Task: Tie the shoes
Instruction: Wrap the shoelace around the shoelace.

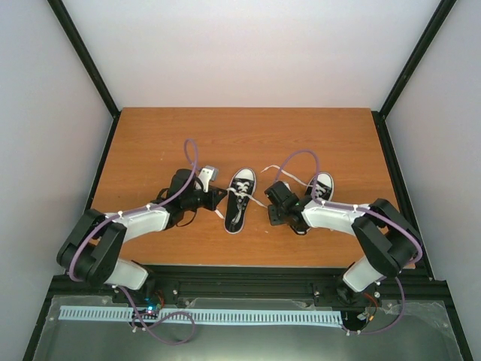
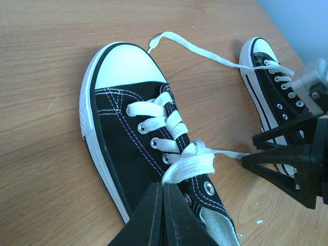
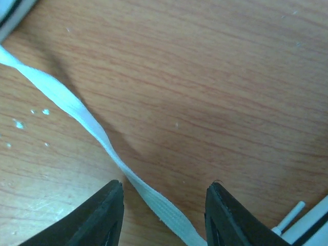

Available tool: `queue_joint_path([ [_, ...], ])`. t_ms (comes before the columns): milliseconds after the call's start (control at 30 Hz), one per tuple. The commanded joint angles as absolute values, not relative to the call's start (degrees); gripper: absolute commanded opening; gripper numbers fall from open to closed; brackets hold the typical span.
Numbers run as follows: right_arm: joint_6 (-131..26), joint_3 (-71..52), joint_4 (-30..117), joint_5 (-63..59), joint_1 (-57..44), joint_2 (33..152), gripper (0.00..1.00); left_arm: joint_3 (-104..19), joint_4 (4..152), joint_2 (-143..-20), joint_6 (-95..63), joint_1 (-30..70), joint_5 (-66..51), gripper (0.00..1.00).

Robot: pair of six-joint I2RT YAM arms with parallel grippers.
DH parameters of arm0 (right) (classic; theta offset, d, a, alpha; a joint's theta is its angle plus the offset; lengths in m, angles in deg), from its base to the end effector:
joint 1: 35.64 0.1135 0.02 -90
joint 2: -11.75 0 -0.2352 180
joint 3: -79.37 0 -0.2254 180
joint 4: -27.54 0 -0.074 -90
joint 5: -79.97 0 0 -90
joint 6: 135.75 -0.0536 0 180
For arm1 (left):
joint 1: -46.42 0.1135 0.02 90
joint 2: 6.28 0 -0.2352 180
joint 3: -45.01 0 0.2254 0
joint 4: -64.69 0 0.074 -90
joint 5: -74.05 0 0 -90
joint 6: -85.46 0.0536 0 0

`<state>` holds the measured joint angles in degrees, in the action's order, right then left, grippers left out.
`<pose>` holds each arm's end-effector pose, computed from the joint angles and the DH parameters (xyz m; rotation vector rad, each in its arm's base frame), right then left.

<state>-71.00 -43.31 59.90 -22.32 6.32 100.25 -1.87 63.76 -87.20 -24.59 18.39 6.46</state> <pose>0.2032 0.1674 0.1188 -0.3174 2.6207 0.1067 0.2315 -0.1464 0.1521 0.3933 2.2045 -0.8942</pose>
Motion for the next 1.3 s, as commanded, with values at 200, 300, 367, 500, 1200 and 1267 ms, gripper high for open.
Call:
queue_joint_path([
  [200, -71.4, -44.2, 54.7, -18.1, 6.6, 103.7, 0.39, -3.6, 52.7, -89.8, -26.5, 18.1, 8.1, 0.01],
  [300, -72.4, -44.3, 54.3, -17.9, 5.7, 104.9, 0.16, -3.0, 50.1, -89.8, -26.3, 18.1, 7.7, 0.01],
  [367, -73.3, -44.6, 54.1, -18.0, 4.7, 105.1, 0.04, -1.9, 48.0, -89.7, -25.9, 18.1, 7.0, 0.01],
  [500, -74.4, -43.1, 54.5, -20.3, 2.4, 103.8, 0.03, -0.9, 46.3, -89.8, -25.7, 18.1, 7.3, 0.01],
  [1200, -70.3, -8.4, 50.3, 3.3, 3.3, 117.3, 0.61, 0.9, 44.4, -88.7, -26.1, 18.0, 9.4, 0.01],
  [1267, -70.6, -11.3, 49.8, 2.3, 2.7, 114.5, 0.77, 1.2, 43.7, -88.7, -26.6, 18.0, 9.6, 0.01],
])
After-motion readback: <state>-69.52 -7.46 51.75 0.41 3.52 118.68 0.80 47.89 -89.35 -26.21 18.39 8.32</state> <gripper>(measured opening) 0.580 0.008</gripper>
